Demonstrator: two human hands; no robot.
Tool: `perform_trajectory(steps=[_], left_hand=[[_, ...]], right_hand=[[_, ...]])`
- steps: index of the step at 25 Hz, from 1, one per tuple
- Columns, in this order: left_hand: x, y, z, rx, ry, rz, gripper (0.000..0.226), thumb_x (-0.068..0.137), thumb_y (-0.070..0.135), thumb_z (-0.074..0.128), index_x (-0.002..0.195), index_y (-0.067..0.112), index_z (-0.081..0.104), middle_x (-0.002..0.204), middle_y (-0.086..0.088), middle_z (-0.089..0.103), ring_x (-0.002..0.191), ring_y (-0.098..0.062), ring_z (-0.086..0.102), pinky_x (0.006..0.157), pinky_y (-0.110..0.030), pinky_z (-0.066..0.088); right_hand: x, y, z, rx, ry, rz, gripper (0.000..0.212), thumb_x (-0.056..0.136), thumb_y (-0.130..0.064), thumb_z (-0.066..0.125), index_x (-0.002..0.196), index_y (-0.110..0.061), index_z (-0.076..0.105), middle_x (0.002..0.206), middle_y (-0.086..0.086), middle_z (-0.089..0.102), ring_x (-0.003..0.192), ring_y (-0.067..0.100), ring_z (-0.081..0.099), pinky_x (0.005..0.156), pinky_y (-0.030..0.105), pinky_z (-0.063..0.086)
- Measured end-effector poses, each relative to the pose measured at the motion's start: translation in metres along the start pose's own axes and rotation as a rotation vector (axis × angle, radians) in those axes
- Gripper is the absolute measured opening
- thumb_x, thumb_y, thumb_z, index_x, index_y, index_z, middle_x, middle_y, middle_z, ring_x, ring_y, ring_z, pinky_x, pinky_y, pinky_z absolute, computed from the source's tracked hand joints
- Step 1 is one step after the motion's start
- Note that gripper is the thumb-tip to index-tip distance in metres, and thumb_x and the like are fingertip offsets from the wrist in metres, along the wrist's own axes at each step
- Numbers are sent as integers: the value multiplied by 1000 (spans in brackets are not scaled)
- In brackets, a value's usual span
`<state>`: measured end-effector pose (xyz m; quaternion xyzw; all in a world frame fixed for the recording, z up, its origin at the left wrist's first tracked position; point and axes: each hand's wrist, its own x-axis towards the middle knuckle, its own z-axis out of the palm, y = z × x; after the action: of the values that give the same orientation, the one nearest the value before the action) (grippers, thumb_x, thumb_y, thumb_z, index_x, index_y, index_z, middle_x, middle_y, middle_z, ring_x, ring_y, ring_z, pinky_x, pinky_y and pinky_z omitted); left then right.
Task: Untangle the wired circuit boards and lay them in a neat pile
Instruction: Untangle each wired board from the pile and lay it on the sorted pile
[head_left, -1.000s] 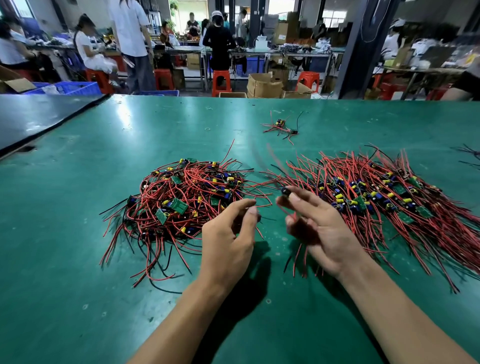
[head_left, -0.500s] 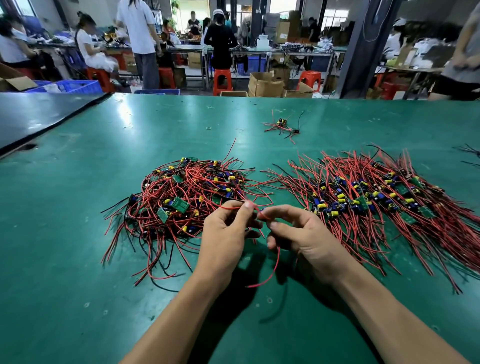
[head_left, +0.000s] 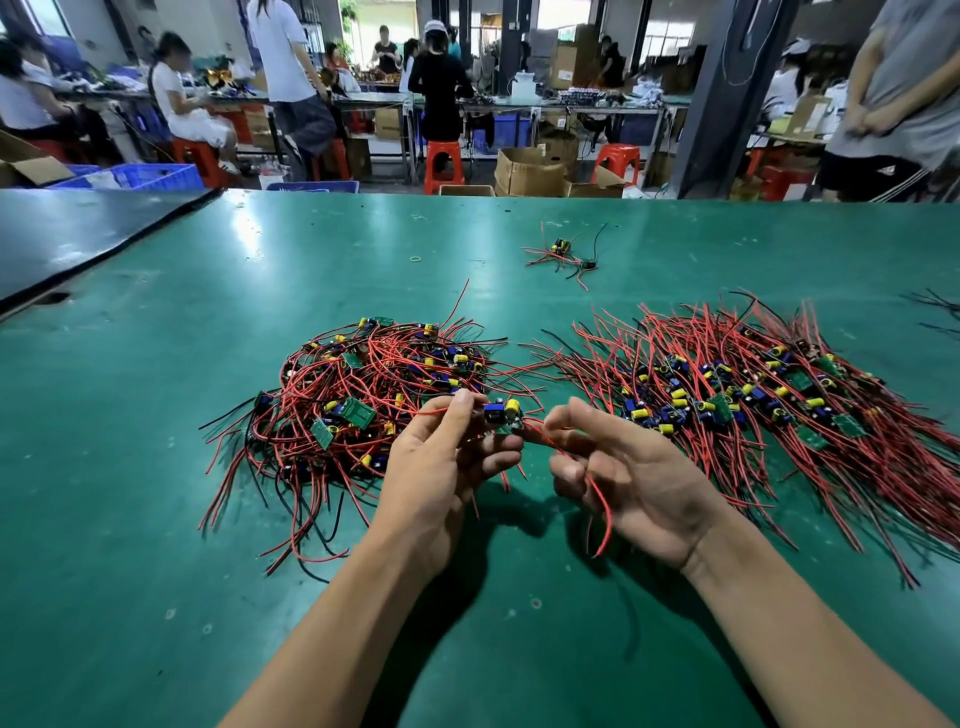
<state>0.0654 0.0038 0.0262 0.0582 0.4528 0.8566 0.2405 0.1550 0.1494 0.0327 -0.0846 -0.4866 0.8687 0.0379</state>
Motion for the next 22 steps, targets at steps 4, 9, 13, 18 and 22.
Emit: perform_trajectory(steps=[4, 9, 13, 18, 22], left_hand=[[3, 4, -4, -88, -81, -77, 11, 86, 20, 63, 91, 11, 66, 79, -8, 66, 65, -21, 71, 58, -25, 58], [-2, 11, -9, -197, -308, -266, 24, 70, 0, 65, 86, 12, 79, 94, -12, 74, 78, -22, 74, 66, -28, 59], [-7, 10, -4, 103, -335, -407, 27, 84, 38, 63, 84, 11, 69, 74, -10, 68, 59, -21, 69, 55, -29, 58], [-14, 2, -1, 266, -412, -453, 9, 75, 16, 74, 78, 8, 72, 80, -17, 70, 64, -28, 71, 63, -34, 60], [-12, -1, 0, 287, -303, -428, 7, 85, 8, 67, 83, 2, 70, 80, -21, 70, 62, -31, 71, 58, -35, 61]], right_hand=[[4, -4, -5, 90, 72, 46, 22, 80, -32, 66, 81, -12, 74, 92, 6, 71, 46, 6, 41, 54, 21, 44], [2, -4, -8, 159, 6, 78, 21, 83, -21, 61, 74, -10, 77, 83, 4, 71, 41, 2, 42, 50, 16, 45], [1, -2, -9, -12, -36, 126, 22, 82, -24, 63, 77, -7, 77, 63, -3, 58, 43, 3, 41, 56, 17, 37], [6, -5, -15, 82, 78, 164, 19, 77, -25, 72, 82, -7, 72, 74, 3, 62, 59, 8, 50, 65, 28, 48], [9, -6, -17, 266, 122, 18, 32, 79, -35, 71, 85, -4, 75, 94, 14, 68, 67, 15, 64, 63, 27, 59]])
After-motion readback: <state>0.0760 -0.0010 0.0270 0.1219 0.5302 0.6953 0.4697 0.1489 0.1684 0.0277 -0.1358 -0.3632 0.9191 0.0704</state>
